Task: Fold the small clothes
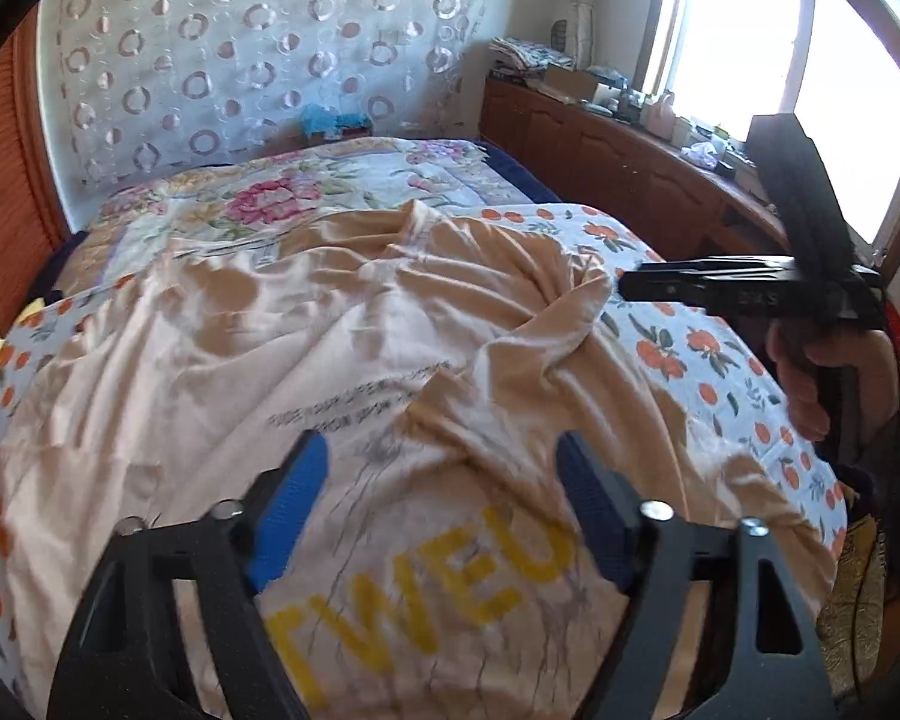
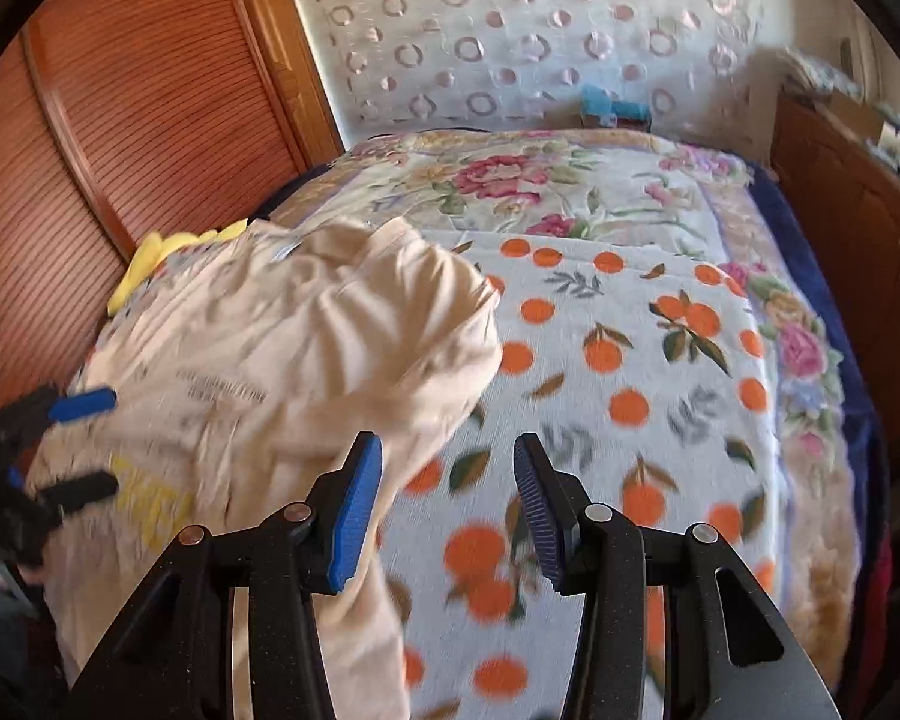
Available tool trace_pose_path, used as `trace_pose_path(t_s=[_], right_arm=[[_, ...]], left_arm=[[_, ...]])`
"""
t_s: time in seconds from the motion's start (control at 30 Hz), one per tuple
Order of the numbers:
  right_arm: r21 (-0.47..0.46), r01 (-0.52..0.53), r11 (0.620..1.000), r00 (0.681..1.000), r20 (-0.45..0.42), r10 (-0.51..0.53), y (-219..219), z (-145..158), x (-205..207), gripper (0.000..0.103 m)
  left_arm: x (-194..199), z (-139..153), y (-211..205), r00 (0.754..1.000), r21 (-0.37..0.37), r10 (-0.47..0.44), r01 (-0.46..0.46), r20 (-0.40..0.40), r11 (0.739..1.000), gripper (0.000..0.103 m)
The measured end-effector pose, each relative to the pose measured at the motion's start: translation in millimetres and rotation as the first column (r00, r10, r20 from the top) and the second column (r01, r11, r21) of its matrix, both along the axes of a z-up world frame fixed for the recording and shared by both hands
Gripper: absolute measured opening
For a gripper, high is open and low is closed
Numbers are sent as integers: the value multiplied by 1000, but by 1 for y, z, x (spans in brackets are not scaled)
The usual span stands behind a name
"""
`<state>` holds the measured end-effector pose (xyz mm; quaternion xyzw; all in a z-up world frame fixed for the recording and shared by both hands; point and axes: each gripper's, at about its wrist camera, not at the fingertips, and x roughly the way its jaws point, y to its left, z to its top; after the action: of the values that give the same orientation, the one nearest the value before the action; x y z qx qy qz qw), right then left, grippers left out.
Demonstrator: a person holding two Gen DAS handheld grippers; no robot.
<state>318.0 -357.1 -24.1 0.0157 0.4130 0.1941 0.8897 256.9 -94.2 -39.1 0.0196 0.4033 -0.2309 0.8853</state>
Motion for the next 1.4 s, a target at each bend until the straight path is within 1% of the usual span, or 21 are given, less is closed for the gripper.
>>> trace_pose_path(t_s=[0.17, 0.2, 0.23, 0.27, 0.37, 0.43, 0.5, 0.63, 0.7, 0.77, 0.8, 0.87, 0.9, 1.03, 1.13, 1.17, 1.23, 1.3, 1.33, 1.37, 1.4], right_arm=[[47, -22, 999, 998, -58, 25, 5, -14, 40, 46], [49, -24, 999, 997, -71, 28, 5, -16, 49, 38], [50, -28, 998, 997, -74, 32, 5, -17, 59, 18], [54, -39, 998, 997, -67, 43, 6, -14, 67, 6], [31, -51, 998, 998, 47, 50, 12, 5, 66, 5], [51, -34, 998, 994, 108, 28, 13, 17, 67, 5], [4, -3, 1000, 990, 144, 2, 17, 19, 69, 5], [-95, 22, 995, 995, 103, -12, 26, -2, 75, 5], [-77, 14, 997, 996, 91, -7, 27, -5, 72, 8], [-92, 23, 995, 994, 105, -13, 25, -3, 62, 20], [-90, 25, 996, 993, 117, -15, 23, 0, 53, 24], [-68, 14, 998, 992, 125, -5, 21, 8, 33, 40], [-58, 4, 998, 993, 122, 3, 16, 10, 24, 42], [-49, -55, 997, 993, 100, 59, 15, 13, -31, 42], [-21, -96, 995, 994, 56, 97, 12, 11, -68, 42], [-19, -100, 995, 994, 38, 100, 14, 9, -76, 42], [-13, -112, 994, 994, 17, 113, 21, 3, -91, 42], [-29, -117, 993, 993, 8, 117, 28, -2, -102, 40], [-29, -110, 994, 994, 0, 110, 30, -5, -106, 38], [-27, -103, 994, 995, -10, 103, 31, -6, -108, 38], [-34, -91, 995, 996, -17, 90, 32, -8, -111, 38]], left_arm=[[28, -10, -23, 996, -21, -64, 63, -62, 998, 54], [33, -13, -27, 995, -13, -70, 70, -73, 997, 51], [37, -16, -31, 993, -6, -76, 76, -85, 997, 48], [40, -18, -34, 992, -3, -83, 83, -93, 997, 47], [44, -22, -39, 991, 17, -94, 96, -94, 995, 37], [46, -25, -41, 991, 33, -95, 98, -96, 995, 36], [47, -25, -40, 991, 32, -99, 102, -92, 994, 34], [47, -25, -36, 994, 88, -86, 92, -66, 992, 28], [45, -25, -31, 996, 116, -73, 79, -54, 990, 28], [44, -26, -22, 997, 135, -59, 66, -54, 989, 28], [42, -26, -15, 997, 134, -50, 56, -53, 989, 28], [40, -26, -8, 998, 137, -36, 43, -51, 990, 28], [38, -25, -3, 999, 143, -26, 33, -47, 989, 28], [36, -21, 13, 999, 139, -1, 5, -34, 990, 28], [30, -14, 23, 999, 106, 21, -18, -26, 994, 29], [30, -12, 24, 999, 99, 27, -24, -26, 995, 30], [24, -8, 28, 999, 91, 35, -33, -22, 995, 51], [18, -3, 30, 999, 72, 29, -28, -16, 997, 57], [14, -2, 32, 999, 78, 39, -38, -16, 996, 74], [11, 0, 34, 999, 80, 47, -46, -10, 996, 81], [6, 2, 36, 999, 76, 50, -50, 3, 996, 82]])
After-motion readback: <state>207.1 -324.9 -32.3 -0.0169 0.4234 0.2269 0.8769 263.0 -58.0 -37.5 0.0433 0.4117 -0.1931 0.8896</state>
